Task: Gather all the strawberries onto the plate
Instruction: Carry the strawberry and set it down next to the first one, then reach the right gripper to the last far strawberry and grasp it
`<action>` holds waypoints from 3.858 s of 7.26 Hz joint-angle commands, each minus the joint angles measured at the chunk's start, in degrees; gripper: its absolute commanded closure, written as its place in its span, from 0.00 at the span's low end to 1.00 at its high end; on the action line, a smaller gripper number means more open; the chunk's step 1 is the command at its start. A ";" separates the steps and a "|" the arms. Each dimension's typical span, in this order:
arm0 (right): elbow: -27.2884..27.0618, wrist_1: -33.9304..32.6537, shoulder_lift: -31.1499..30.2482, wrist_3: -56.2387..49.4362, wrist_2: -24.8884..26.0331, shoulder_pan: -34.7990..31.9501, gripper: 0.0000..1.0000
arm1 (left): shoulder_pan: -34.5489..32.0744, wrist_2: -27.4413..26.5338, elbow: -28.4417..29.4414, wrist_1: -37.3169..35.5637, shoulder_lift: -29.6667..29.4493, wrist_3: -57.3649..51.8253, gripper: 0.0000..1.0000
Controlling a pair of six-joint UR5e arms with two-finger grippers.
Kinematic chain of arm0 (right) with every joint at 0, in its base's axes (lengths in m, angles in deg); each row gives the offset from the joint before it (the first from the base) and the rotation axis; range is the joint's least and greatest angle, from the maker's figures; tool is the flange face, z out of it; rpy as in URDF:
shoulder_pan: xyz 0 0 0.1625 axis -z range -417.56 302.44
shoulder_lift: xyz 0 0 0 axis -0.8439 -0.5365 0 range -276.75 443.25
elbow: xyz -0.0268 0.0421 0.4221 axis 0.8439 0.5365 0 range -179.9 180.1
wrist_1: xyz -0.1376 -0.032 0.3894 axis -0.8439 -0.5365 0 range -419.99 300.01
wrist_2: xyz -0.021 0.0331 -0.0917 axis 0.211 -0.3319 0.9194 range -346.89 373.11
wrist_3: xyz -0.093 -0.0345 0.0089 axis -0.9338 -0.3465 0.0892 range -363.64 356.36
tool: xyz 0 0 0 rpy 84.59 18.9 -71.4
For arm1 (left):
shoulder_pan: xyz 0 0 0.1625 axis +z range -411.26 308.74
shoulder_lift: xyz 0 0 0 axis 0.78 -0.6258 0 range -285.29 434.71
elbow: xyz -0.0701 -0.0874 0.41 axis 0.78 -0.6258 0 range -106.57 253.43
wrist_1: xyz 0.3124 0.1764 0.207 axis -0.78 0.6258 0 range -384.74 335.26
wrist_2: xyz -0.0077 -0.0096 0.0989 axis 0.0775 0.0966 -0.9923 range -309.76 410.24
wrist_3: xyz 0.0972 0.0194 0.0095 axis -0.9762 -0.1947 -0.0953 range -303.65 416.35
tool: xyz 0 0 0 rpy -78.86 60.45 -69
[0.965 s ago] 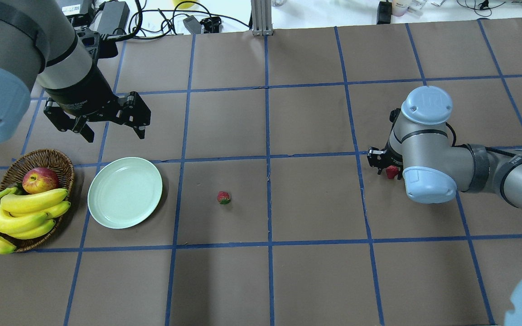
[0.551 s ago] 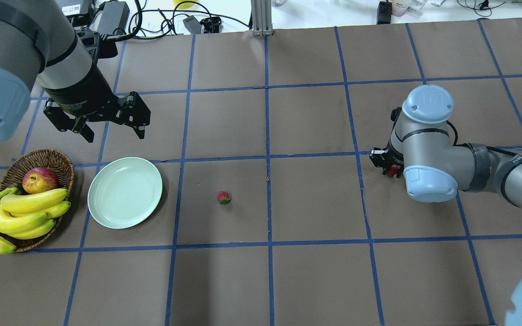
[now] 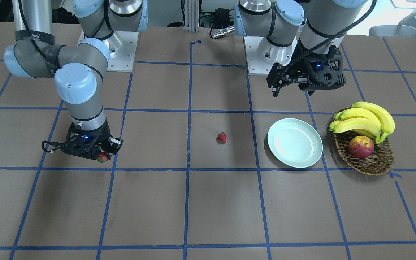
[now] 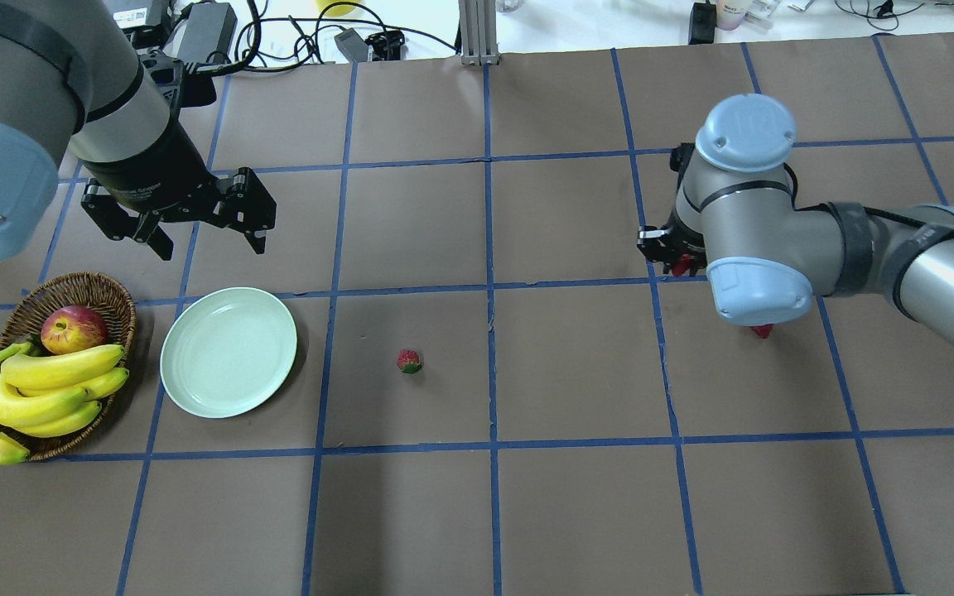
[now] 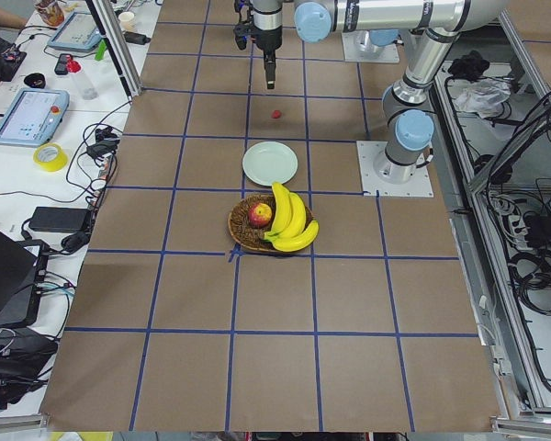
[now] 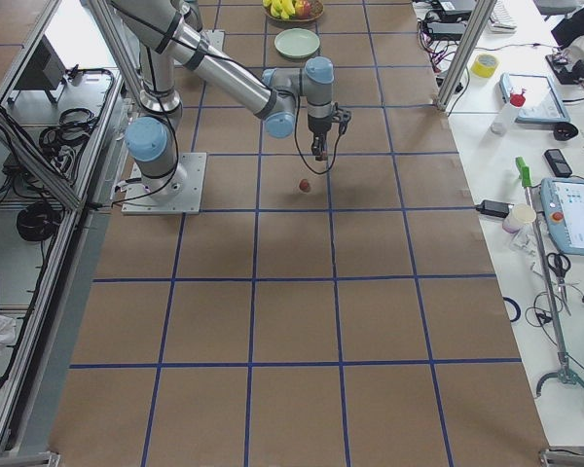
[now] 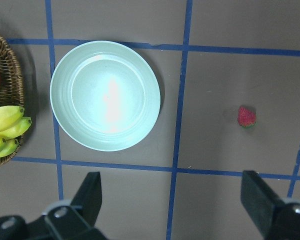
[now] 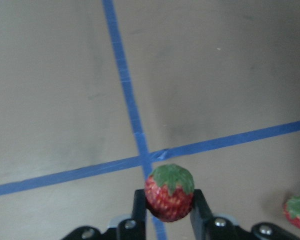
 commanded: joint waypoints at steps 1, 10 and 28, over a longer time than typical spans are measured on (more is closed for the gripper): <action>7.23 4.81 2.40 -0.37 -5.17 -14.29 1.00 | -0.01 -0.05 0.00 0.03 -0.05 0.00 0.00; 10.58 -0.02 11.84 7.47 -7.58 -26.40 0.00 | 0.08 0.03 0.00 0.03 -0.14 0.00 0.00; -16.65 -12.15 -0.85 -35.97 -3.00 21.41 0.52 | 0.34 0.12 0.00 -0.05 0.03 0.09 0.00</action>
